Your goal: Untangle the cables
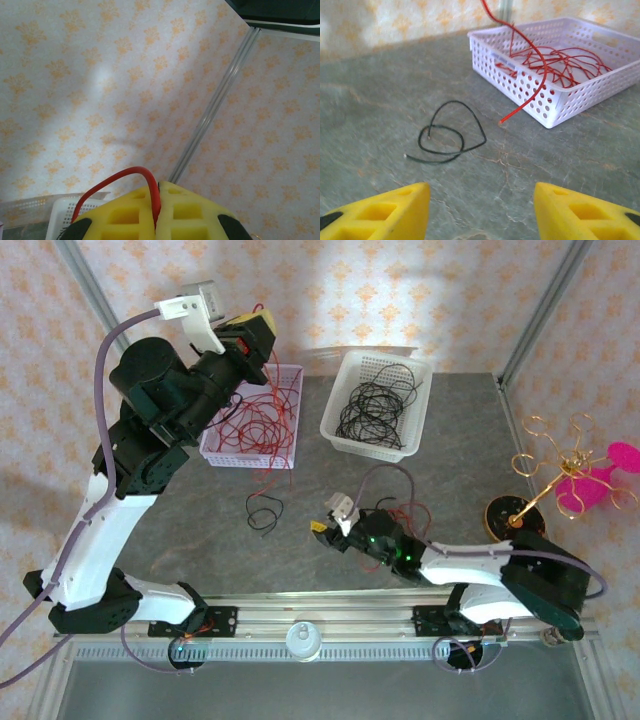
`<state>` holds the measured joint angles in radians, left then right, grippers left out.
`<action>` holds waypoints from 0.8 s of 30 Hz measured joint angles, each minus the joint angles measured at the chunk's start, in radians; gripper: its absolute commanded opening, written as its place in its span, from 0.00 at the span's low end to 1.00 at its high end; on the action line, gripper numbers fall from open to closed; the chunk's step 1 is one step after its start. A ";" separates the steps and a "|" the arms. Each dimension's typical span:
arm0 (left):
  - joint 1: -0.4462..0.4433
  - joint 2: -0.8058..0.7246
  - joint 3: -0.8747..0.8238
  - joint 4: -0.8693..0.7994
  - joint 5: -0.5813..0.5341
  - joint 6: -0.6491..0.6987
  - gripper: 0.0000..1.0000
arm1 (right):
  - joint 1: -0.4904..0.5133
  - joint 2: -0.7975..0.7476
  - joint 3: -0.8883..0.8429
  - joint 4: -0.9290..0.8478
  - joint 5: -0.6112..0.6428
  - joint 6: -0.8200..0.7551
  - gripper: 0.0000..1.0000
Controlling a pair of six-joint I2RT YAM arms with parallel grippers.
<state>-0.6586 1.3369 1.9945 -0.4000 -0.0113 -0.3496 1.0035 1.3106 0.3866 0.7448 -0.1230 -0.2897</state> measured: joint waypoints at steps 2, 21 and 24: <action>0.000 0.000 0.000 0.000 0.005 0.000 0.00 | -0.043 0.084 0.071 -0.008 -0.072 -0.071 0.57; 0.000 0.000 0.002 0.000 0.007 0.000 0.00 | -0.186 0.390 0.443 0.037 -0.332 -0.221 0.23; 0.000 0.000 0.002 0.000 0.006 0.001 0.00 | -0.187 0.404 0.457 0.049 -0.322 -0.220 0.08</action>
<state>-0.6586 1.3365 1.9965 -0.4004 -0.0055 -0.3485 0.8169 1.7149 0.8436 0.7940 -0.4450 -0.5102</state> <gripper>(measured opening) 0.050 0.137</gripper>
